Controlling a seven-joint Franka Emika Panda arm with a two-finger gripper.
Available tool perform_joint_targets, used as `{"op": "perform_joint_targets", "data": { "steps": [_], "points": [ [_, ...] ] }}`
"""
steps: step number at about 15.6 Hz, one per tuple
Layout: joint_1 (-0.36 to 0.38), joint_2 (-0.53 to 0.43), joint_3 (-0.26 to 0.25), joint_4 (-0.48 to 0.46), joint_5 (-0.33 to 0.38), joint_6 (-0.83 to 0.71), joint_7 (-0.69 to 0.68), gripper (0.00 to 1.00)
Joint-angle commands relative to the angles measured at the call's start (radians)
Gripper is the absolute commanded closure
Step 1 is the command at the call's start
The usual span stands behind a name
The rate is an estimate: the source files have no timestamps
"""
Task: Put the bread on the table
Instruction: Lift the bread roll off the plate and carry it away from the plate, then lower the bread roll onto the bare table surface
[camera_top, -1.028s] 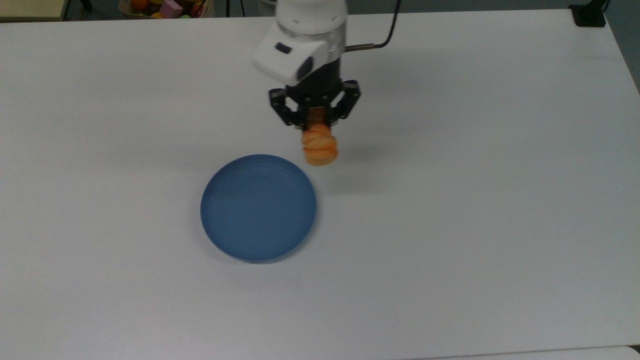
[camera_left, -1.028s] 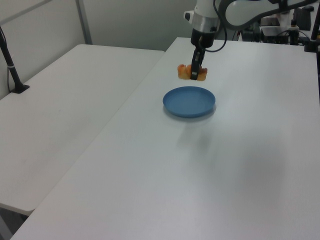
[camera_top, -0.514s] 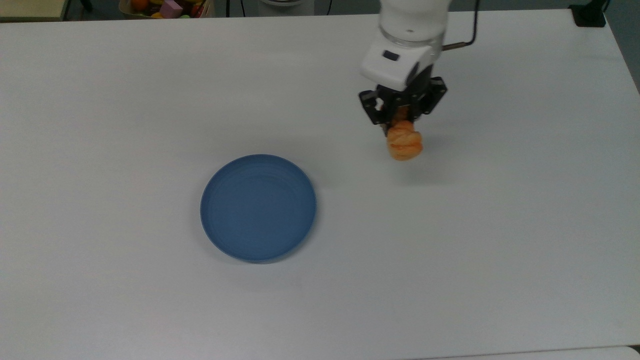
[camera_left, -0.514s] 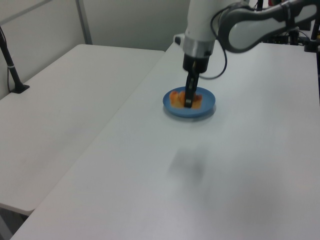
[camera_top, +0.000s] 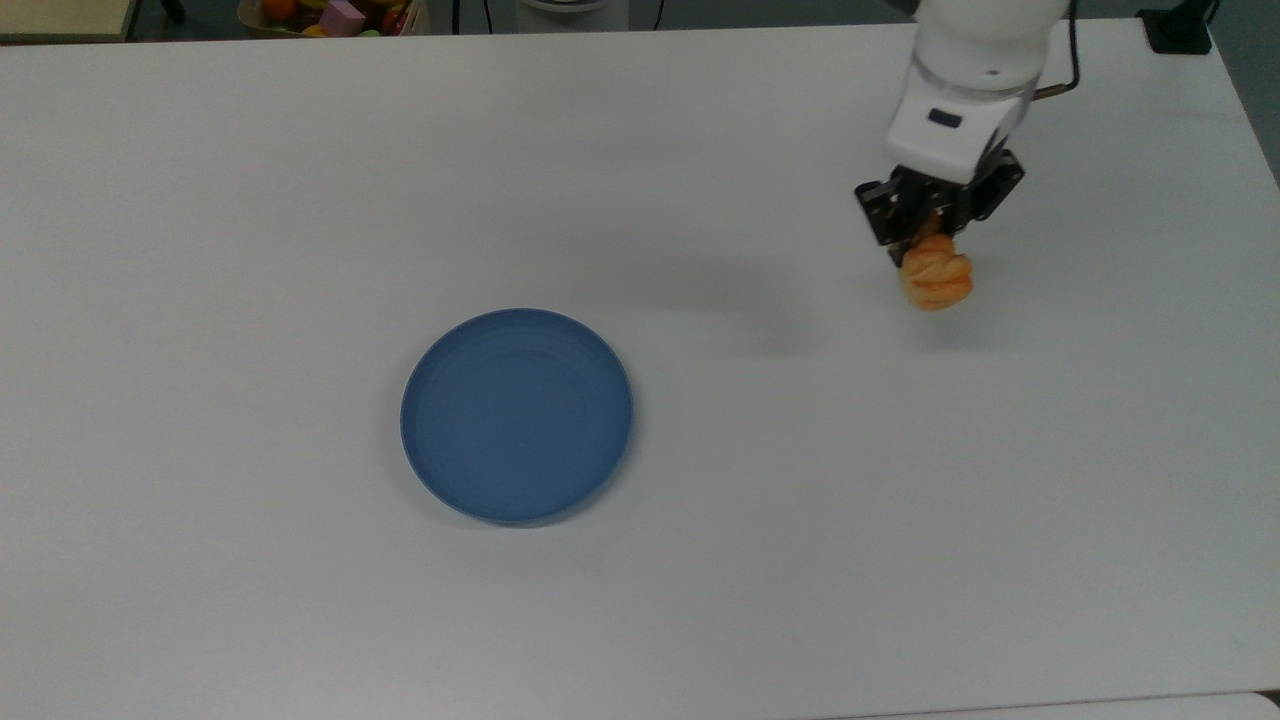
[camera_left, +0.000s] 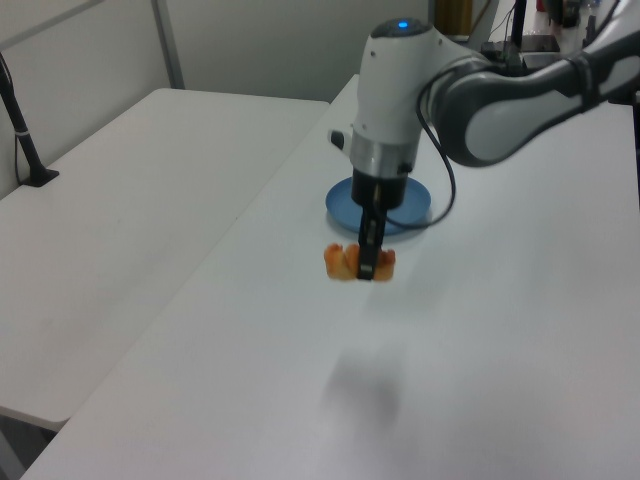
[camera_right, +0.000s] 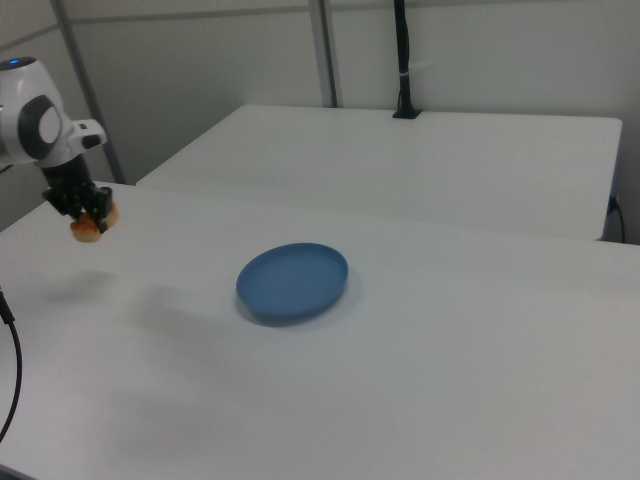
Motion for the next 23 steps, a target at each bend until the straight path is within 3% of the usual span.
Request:
{"op": "perform_joint_targets", "data": {
  "steps": [1, 6, 9, 14, 23],
  "points": [
    [0.090, -0.024, 0.015, -0.070, -0.028, -0.030, 0.100, 0.61],
    [0.112, -0.033, 0.104, -0.154, -0.031, -0.079, 0.155, 0.59],
    [0.116, -0.031, 0.141, -0.208, -0.084, -0.064, 0.202, 0.58],
    [0.119, -0.031, 0.175, -0.303, -0.117, 0.046, 0.270, 0.58],
    [0.121, -0.030, 0.202, -0.366, -0.117, 0.119, 0.390, 0.58]
  ]
}}
